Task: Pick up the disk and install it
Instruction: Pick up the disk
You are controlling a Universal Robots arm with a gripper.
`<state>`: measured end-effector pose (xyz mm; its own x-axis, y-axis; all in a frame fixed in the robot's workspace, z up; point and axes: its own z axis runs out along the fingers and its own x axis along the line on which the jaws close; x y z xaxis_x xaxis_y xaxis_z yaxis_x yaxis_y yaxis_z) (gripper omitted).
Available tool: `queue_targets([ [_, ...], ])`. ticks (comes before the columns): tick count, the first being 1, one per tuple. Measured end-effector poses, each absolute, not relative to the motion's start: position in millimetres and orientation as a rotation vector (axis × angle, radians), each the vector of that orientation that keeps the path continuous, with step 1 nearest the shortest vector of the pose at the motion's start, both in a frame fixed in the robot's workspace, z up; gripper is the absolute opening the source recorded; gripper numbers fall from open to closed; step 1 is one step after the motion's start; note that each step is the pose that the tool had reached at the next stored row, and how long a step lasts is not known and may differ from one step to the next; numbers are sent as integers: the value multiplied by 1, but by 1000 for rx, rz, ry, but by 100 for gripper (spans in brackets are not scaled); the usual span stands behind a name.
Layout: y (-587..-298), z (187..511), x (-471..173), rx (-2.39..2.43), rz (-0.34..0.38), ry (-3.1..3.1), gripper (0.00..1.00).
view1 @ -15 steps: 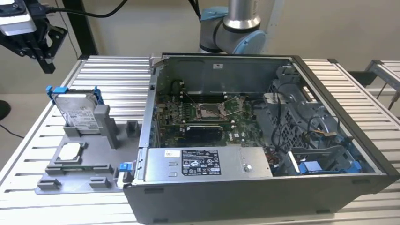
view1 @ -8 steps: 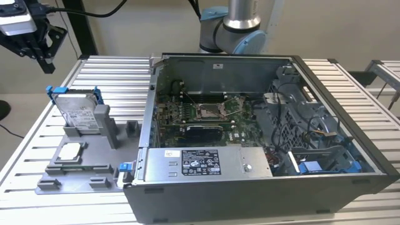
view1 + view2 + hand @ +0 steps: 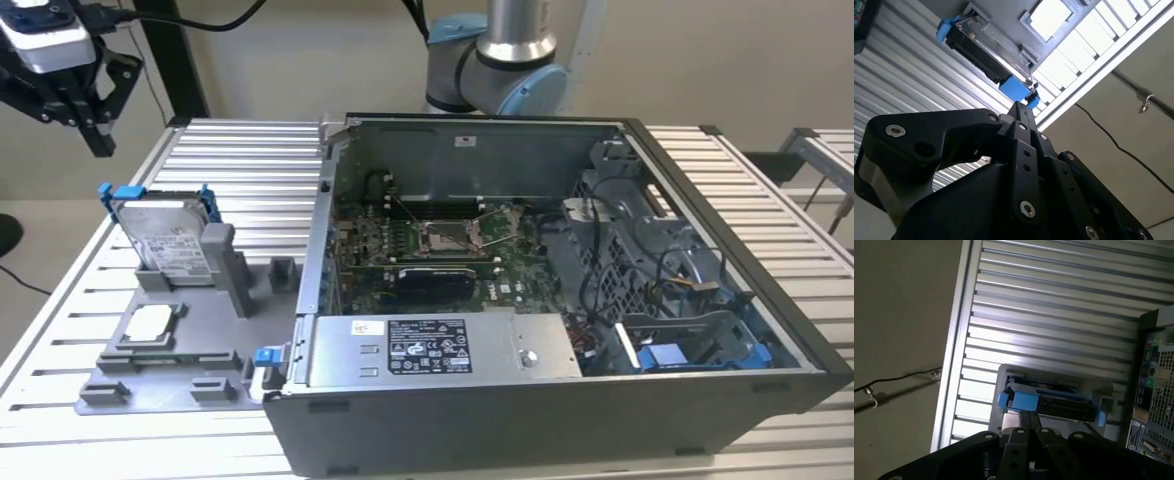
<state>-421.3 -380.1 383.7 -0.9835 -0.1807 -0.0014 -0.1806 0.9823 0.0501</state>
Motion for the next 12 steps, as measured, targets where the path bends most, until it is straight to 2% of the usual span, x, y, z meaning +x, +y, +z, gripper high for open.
queue_targets([
  [12, -380, 384, -421, 625, -74, -3080, 0],
])
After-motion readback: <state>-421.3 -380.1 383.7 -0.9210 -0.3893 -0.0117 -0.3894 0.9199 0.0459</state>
